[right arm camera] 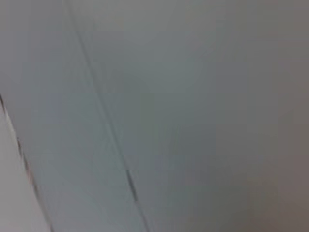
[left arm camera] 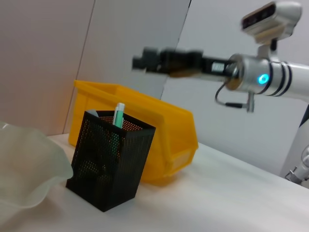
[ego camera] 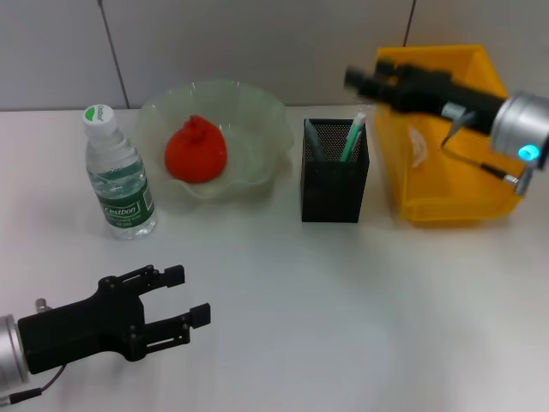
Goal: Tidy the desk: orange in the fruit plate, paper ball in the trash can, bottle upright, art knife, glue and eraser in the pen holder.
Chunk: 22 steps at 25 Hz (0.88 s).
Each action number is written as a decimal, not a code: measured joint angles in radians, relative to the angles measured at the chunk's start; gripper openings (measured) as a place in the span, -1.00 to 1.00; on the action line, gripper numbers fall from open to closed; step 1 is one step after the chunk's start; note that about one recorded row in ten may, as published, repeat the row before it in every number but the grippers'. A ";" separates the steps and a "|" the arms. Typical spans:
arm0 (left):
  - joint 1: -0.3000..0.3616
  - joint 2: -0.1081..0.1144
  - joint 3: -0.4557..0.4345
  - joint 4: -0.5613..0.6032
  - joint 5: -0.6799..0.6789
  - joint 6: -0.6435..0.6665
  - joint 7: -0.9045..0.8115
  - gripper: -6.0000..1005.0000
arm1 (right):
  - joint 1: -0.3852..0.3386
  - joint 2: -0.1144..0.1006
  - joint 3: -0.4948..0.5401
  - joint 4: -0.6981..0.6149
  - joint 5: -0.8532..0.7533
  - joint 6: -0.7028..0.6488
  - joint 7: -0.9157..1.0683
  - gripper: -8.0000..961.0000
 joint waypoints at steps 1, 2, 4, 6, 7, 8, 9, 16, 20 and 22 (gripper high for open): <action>0.000 -0.004 -0.005 0.000 0.000 0.000 0.005 0.57 | 0.000 0.000 0.000 0.000 0.000 0.000 0.000 0.07; -0.003 -0.006 -0.008 0.000 0.000 0.000 0.008 0.57 | -0.034 -0.004 0.001 0.004 0.116 -0.096 -0.016 0.14; -0.013 -0.012 -0.014 -0.001 -0.001 0.003 0.010 0.57 | -0.071 -0.011 0.001 0.003 0.157 -0.234 -0.014 0.26; -0.019 -0.013 -0.016 -0.001 -0.001 0.006 0.010 0.57 | -0.084 -0.016 0.001 0.003 0.160 -0.293 -0.009 0.39; -0.022 -0.013 -0.016 -0.001 -0.001 0.010 0.010 0.57 | -0.106 -0.027 0.001 0.008 0.160 -0.392 0.001 0.45; -0.029 -0.009 -0.017 0.000 -0.001 0.023 0.005 0.57 | -0.120 -0.037 -0.001 0.019 0.157 -0.466 0.004 0.45; -0.031 -0.008 -0.017 0.000 -0.001 0.029 0.003 0.57 | -0.147 -0.065 -0.006 0.043 0.138 -0.597 0.007 0.45; -0.068 0.029 -0.005 -0.001 0.004 0.092 -0.034 0.57 | -0.176 -0.128 -0.009 0.074 -0.116 -0.750 0.021 0.45; -0.088 0.052 0.042 -0.001 0.040 0.115 -0.093 0.57 | -0.169 -0.106 -0.001 0.077 -0.304 -0.683 -0.019 0.45; -0.096 0.059 0.044 -0.001 0.057 0.122 -0.125 0.57 | -0.167 -0.097 -0.002 0.078 -0.327 -0.665 -0.030 0.46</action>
